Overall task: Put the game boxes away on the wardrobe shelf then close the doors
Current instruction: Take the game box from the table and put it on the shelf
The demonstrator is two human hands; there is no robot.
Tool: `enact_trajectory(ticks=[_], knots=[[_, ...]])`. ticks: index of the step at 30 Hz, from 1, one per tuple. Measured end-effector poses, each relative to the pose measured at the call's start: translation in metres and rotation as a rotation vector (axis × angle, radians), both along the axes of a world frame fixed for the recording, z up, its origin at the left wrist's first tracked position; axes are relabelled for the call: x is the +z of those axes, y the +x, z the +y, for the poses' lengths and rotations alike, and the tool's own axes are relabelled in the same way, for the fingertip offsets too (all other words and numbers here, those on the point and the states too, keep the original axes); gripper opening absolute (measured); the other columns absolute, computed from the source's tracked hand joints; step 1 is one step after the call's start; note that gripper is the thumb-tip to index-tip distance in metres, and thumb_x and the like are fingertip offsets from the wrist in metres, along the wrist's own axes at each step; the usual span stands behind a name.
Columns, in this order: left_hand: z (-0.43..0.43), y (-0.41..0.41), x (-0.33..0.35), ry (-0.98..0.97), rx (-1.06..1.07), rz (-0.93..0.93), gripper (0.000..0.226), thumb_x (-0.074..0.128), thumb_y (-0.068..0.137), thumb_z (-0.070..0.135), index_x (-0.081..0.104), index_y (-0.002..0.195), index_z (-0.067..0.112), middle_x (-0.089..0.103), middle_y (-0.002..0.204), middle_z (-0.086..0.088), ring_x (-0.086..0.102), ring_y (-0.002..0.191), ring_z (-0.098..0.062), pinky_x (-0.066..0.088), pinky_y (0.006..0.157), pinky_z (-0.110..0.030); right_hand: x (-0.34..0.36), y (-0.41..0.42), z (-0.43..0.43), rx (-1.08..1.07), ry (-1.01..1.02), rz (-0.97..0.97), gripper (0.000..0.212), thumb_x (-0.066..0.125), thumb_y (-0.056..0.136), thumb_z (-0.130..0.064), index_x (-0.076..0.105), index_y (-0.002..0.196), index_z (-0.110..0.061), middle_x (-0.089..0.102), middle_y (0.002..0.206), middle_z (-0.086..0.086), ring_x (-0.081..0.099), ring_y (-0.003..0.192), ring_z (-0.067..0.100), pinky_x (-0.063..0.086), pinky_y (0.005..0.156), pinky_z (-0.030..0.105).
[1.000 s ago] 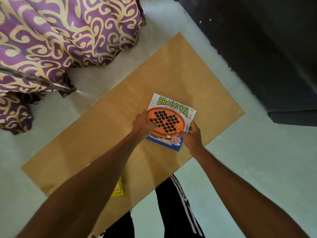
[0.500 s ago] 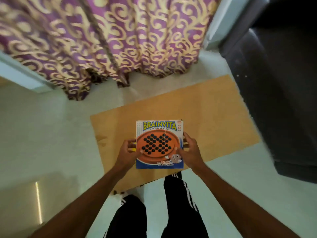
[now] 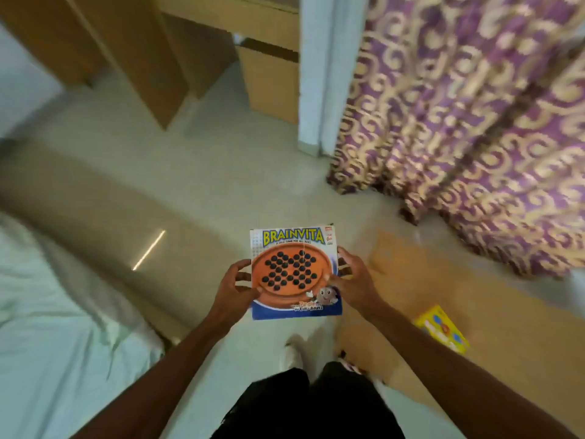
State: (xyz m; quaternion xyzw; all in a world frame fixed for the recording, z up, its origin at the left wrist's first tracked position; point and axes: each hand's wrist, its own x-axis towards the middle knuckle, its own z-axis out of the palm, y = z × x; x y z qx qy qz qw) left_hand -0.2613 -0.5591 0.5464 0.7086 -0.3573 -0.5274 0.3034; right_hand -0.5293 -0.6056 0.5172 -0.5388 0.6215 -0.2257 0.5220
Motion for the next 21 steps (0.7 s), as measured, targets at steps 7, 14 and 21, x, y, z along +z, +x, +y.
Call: enact_trajectory(ticks=[7, 14, 21], knots=[[-0.031, 0.128, 0.013, -0.084, 0.398, 0.051, 0.062, 0.063, 0.073, -0.014, 0.054, 0.122, 0.022, 0.064, 0.098, -0.010, 0.069, 0.079, -0.025, 0.056, 0.056, -0.033, 0.035, 0.161, -0.117, 0.357, -0.163, -0.016, 0.039, 0.077, 0.080, -0.024, 0.062, 0.115, -0.026, 0.074, 0.101, -0.003, 0.073, 0.082, 0.014, 0.061, 0.069, 0.036], [-0.132, 0.263, 0.017, -0.173, 0.562, 0.038, 0.060, 0.064, 0.076, -0.010, 0.055, 0.120, 0.030, 0.060, 0.104, -0.010, 0.066, 0.085, -0.027, 0.058, 0.063, -0.037, 0.053, 0.321, -0.248, 0.498, -0.236, -0.043, 0.044, 0.073, 0.081, -0.013, 0.057, 0.120, -0.027, 0.061, 0.099, -0.005, 0.064, 0.093, 0.019, 0.058, 0.073, 0.032], [-0.236, 0.394, 0.037, -0.213, 0.717, -0.008, 0.063, 0.065, 0.075, -0.008, 0.053, 0.127, 0.025, 0.062, 0.106, -0.010, 0.068, 0.085, -0.030, 0.055, 0.058, -0.029, 0.075, 0.489, -0.387, 0.669, -0.240, 0.013, 0.058, 0.075, 0.081, -0.022, 0.050, 0.133, -0.022, 0.054, 0.115, 0.003, 0.064, 0.093, 0.016, 0.052, 0.066, 0.020]])
